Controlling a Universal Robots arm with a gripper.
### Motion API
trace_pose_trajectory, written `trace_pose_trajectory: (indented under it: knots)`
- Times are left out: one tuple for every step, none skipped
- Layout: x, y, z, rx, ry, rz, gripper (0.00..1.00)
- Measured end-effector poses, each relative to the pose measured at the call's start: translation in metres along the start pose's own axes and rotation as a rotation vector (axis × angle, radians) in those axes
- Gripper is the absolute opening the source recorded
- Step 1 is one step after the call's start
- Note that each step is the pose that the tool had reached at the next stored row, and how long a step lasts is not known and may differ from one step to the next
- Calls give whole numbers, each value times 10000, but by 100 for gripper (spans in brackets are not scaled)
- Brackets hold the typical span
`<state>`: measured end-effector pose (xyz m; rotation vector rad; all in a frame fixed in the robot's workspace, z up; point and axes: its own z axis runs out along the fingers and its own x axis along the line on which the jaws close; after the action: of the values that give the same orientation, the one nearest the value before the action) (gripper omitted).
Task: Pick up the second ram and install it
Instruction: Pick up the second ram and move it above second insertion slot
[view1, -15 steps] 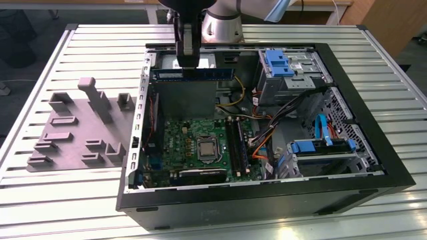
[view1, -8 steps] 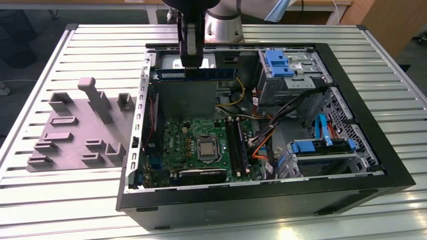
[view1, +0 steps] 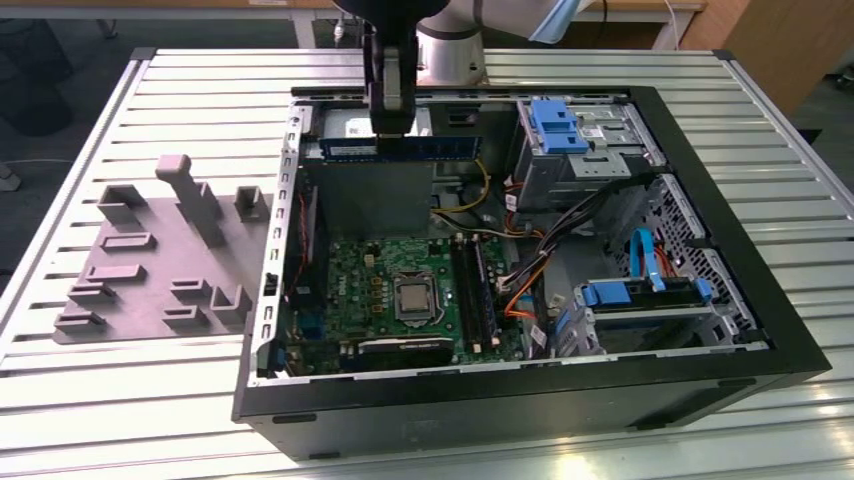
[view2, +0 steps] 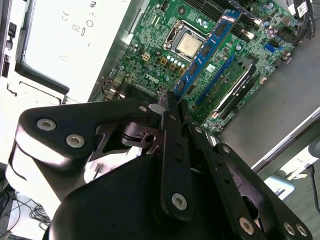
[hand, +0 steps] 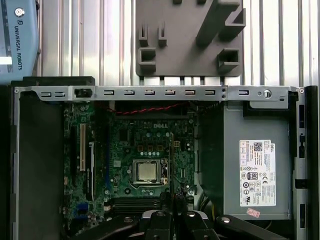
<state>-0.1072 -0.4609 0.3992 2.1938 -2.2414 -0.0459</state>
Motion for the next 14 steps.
trace_pose_trajectory:
  knots:
    - [0, -6, 0, 0, 0, 0, 14]
    - [0, -13, -1, 0, 0, 0, 14]
    - [-1, -20, -1, 0, 0, 0, 14]
    - [-1, -27, -1, 0, 0, 0, 14]
    - [-1, -34, -1, 0, 0, 0, 14]
    - [-1, -41, -1, 0, 0, 0, 14]
    - [-1, -48, -1, 1, 0, 0, 14]
    - [-1, -55, -1, 0, 0, 0, 14]
    - [-1, -62, -2, 0, 0, 0, 14]
    - [-2, -70, -2, 0, 0, 0, 14]
    - [-2, -76, -2, 0, 0, 0, 14]
    - [-2, -83, -2, 0, 0, 0, 14]
    - [-2, -90, -2, 0, 0, 0, 14]
    - [-2, -94, -3, 0, 0, 0, 14]
